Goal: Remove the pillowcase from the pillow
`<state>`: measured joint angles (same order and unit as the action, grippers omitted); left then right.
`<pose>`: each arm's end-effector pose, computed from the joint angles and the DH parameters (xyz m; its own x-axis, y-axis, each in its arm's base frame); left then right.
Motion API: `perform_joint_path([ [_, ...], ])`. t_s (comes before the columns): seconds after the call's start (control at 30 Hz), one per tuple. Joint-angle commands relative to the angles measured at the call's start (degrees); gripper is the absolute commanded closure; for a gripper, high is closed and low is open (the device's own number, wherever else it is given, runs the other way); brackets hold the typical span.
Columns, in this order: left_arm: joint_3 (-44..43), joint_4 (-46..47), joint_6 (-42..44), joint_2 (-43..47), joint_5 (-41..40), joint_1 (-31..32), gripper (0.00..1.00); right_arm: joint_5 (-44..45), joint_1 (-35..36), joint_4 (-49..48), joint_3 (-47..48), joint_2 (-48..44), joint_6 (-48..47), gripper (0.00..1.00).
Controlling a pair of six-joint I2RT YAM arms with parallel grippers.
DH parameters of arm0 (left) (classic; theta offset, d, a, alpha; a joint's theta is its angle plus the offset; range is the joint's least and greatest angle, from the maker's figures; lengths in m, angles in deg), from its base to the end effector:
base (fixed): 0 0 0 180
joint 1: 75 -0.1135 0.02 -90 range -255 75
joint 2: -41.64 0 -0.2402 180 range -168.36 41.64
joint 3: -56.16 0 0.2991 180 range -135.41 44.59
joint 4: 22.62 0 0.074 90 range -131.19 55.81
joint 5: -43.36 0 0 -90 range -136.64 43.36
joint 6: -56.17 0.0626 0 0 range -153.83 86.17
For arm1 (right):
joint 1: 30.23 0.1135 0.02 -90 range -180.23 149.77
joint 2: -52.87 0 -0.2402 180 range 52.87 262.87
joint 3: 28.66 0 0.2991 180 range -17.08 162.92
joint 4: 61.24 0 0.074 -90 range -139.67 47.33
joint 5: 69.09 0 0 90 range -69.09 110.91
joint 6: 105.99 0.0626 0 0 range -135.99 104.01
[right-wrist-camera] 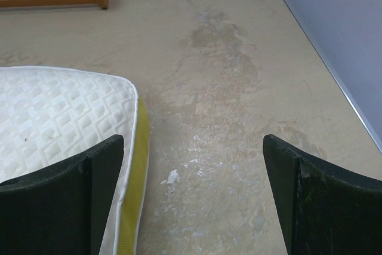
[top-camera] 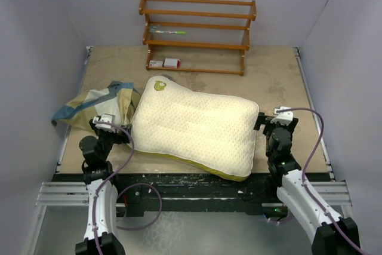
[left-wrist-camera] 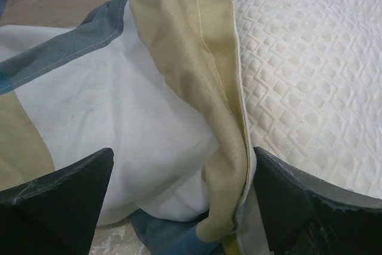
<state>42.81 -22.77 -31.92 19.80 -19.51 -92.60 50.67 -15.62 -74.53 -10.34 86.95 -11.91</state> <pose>0.2194 0.0396 0.1392 -0.1378 -0.0126 -0.9904 0.1653 0.9856 -0.0355 0.2373 0.0297 0.1613 -0.0230 0.0578 -0.9981 0.2632 0.9635 0.0497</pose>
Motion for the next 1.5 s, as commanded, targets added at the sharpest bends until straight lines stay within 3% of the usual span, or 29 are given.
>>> perform_joint_path([
  [0.0,-0.06,1.32,-1.14,0.25,-0.24,0.09,0.01,0.52,-0.11,-1.86,2.95,3.95,1.03,0.00],
  [0.1,-0.05,1.32,-1.13,0.31,-0.28,0.10,0.01,5.77,-0.11,-0.97,6.16,10.11,2.64,0.00],
  [0.2,-0.06,1.41,-1.12,0.20,-0.33,0.09,0.01,0.52,-0.11,1.84,7.91,11.97,1.71,0.00],
  [0.37,0.11,0.56,-1.39,1.77,-1.27,0.08,0.01,-9.28,-0.11,3.93,3.28,-4.23,-3.09,0.00],
  [0.53,0.29,-0.08,-1.95,2.55,-2.48,0.11,0.01,-4.99,-0.11,5.95,-0.78,-17.27,-2.69,0.00],
  [0.67,-0.02,1.02,-2.23,0.72,-3.14,0.10,0.01,-9.78,-0.11,4.46,-0.56,-13.05,-3.74,0.00],
  [0.73,0.00,0.70,-2.26,1.00,-3.14,0.16,0.01,-14.09,0.00,4.73,-1.85,-15.40,-5.61,0.00],
  [0.9,0.28,0.68,-2.32,1.80,-3.41,0.22,0.01,-9.68,-0.45,-0.32,-4.69,-13.63,-3.41,0.00],
  [1.0,-0.40,2.60,-1.51,-2.08,-2.00,0.44,0.01,-5.64,-0.82,2.40,-5.84,-20.45,-1.85,0.00],
  [1.17,-0.07,1.62,-1.37,0.18,-1.75,0.56,0.01,-5.52,-0.22,3.26,-5.68,-21.36,-5.16,0.00],
  [1.23,0.03,1.21,-1.41,0.68,-1.66,0.58,0.01,-9.40,-0.21,3.22,-5.32,-19.43,-3.63,0.00],
  [1.47,-0.28,2.20,-1.11,-1.34,-1.12,0.72,0.01,-7.02,-0.20,2.83,-5.39,-19.20,-2.53,0.00],
])
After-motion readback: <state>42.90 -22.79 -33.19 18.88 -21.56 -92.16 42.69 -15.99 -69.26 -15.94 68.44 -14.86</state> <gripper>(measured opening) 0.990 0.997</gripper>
